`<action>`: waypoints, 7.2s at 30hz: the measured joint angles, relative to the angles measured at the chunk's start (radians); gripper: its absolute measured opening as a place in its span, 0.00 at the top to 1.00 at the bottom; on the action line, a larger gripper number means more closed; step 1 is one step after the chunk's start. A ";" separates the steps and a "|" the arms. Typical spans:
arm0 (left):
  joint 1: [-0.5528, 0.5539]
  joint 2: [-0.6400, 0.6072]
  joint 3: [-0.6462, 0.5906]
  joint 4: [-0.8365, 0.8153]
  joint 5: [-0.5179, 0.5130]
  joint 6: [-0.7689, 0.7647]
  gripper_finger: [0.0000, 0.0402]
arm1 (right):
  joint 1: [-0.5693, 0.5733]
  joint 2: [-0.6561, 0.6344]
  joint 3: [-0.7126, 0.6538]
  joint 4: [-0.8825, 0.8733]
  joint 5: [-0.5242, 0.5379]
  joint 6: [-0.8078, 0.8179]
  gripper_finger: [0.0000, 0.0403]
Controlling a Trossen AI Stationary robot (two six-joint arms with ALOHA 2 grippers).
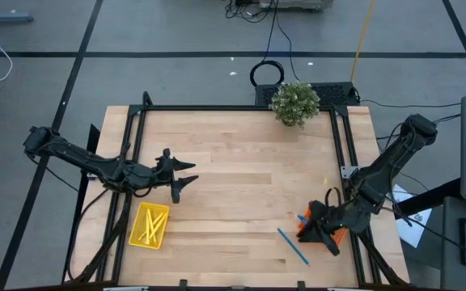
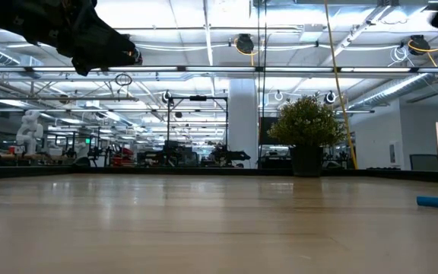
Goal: Sort pens & pencils
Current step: Put the blue pencil into the orange bin, then return to Home Position
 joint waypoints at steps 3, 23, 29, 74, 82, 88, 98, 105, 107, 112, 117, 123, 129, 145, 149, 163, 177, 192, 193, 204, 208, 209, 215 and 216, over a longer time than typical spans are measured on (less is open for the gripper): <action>0.000 0.000 0.000 0.000 0.000 0.000 0.48 | -0.035 0.051 0.008 0.102 -0.005 -0.142 0.84; 0.000 0.000 0.000 -0.023 0.000 -0.004 0.48 | -0.074 0.583 0.403 -0.294 -0.348 0.171 0.85; 0.000 0.000 0.000 -0.026 0.000 -0.005 0.48 | -0.074 0.658 0.403 -0.300 -0.525 0.437 0.85; 0.000 0.000 0.000 -0.032 0.000 -0.005 0.48 | -0.066 0.755 0.358 -0.437 -0.625 0.681 0.85; 0.000 0.000 0.000 -0.032 0.000 -0.005 0.48 | -0.072 0.753 0.342 -0.420 -0.627 0.690 0.85; 0.000 0.000 0.000 -0.032 0.000 -0.006 0.48 | -0.097 0.753 0.341 -0.429 -0.611 0.598 0.91; 0.000 0.000 0.000 -0.038 0.000 -0.008 0.48 | -0.162 0.753 0.342 -0.402 -0.511 0.431 0.99; 0.000 0.000 0.000 -0.038 0.000 -0.011 0.48 | -0.257 0.756 0.341 -0.312 -0.431 0.229 1.00; 0.000 0.000 0.000 -0.038 0.000 -0.011 0.48 | -0.283 0.756 0.340 -0.294 -0.426 0.180 1.00; 0.000 0.000 0.000 -0.044 0.000 -0.011 0.48 | -0.317 0.756 0.340 -0.290 -0.432 0.127 1.00; 0.000 0.000 0.000 -0.046 0.001 -0.011 0.48 | -0.302 0.756 0.340 -0.288 -0.440 0.127 1.00; 0.000 0.000 0.000 -0.046 0.001 -0.011 0.48 | -0.263 0.736 0.337 -0.291 -0.443 0.115 1.00; 0.000 0.000 0.000 -0.046 0.001 -0.021 0.48 | -0.246 0.671 0.339 -0.276 -0.392 0.069 1.00; 0.000 0.000 0.000 -0.053 0.002 -0.024 0.48 | -0.246 0.525 0.340 -0.290 -0.304 -0.068 1.00; 0.000 0.000 0.000 -0.053 0.002 -0.025 0.48 | -0.246 0.459 0.340 -0.377 -0.257 -0.068 1.00; 0.000 0.000 0.000 -0.062 0.004 -0.028 0.48 | -0.153 0.259 0.336 -0.797 -0.162 0.216 1.00; 0.000 0.000 0.000 -0.068 0.003 -0.034 0.48 | -0.002 0.233 0.142 -0.720 -0.162 0.443 1.00; 0.000 0.000 0.000 -0.068 0.001 -0.034 0.48 | -0.012 0.230 0.128 -0.647 -0.184 0.420 0.86; 0.000 0.000 0.000 -0.068 0.001 -0.034 0.48 | -0.012 0.230 0.128 -0.655 -0.184 0.420 0.83; 0.001 0.000 0.000 -0.066 0.001 -0.081 0.48 | -0.024 0.172 0.128 -0.622 -0.115 0.309 0.62; 0.028 0.000 0.000 -0.036 0.010 -0.052 0.48 | -0.088 0.130 0.128 -0.503 0.057 0.050 0.64; 0.044 -0.001 0.007 -0.036 0.023 -0.032 0.48 | -0.113 0.120 0.128 -0.479 0.089 -0.019 0.65; 0.183 -0.038 0.167 -0.181 0.247 0.077 0.51 | -0.319 0.052 0.128 -0.381 0.293 -0.377 0.70; 0.203 -0.046 0.215 -0.247 0.255 0.090 0.54 | -0.357 0.039 0.128 -0.358 0.295 -0.433 0.71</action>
